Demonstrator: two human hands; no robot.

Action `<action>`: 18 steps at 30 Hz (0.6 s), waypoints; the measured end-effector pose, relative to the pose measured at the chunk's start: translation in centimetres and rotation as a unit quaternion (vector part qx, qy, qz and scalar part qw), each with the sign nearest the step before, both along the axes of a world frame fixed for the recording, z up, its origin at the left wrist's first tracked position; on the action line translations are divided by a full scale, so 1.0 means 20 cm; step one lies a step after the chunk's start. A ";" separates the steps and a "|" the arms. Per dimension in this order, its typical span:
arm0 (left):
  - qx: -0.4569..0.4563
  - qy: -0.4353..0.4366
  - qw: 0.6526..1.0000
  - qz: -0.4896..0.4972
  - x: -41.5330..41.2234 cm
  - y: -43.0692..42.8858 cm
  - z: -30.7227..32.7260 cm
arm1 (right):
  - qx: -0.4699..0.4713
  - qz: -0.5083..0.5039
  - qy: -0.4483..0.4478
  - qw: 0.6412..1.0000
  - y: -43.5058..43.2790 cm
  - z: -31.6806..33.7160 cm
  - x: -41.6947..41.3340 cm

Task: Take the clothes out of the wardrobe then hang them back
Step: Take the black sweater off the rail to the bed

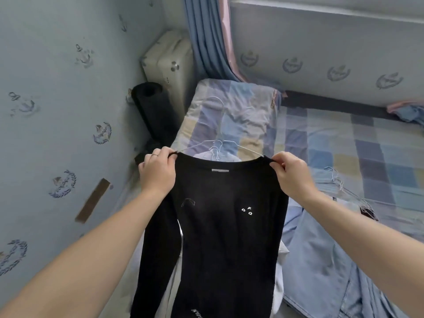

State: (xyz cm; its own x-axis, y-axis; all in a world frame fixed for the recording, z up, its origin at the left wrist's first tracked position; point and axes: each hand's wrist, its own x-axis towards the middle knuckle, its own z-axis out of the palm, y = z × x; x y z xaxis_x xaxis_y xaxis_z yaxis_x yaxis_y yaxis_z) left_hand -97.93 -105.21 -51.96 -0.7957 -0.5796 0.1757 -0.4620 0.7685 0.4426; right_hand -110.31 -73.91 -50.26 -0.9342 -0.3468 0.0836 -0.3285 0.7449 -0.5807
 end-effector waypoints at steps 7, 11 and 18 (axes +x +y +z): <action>0.071 -0.109 0.991 -0.004 -0.38 -0.15 -0.51 | 0.133 -0.072 -0.061 0.987 -0.25 -0.49 -0.32; 0.092 -0.147 0.985 0.018 -0.63 -0.22 -0.82 | 0.092 -0.108 -0.126 0.982 -0.37 -0.82 -0.53; 0.148 -0.287 0.946 -0.017 -0.73 -0.13 -1.23 | 0.119 -0.074 -0.314 0.939 -0.40 -1.31 -0.47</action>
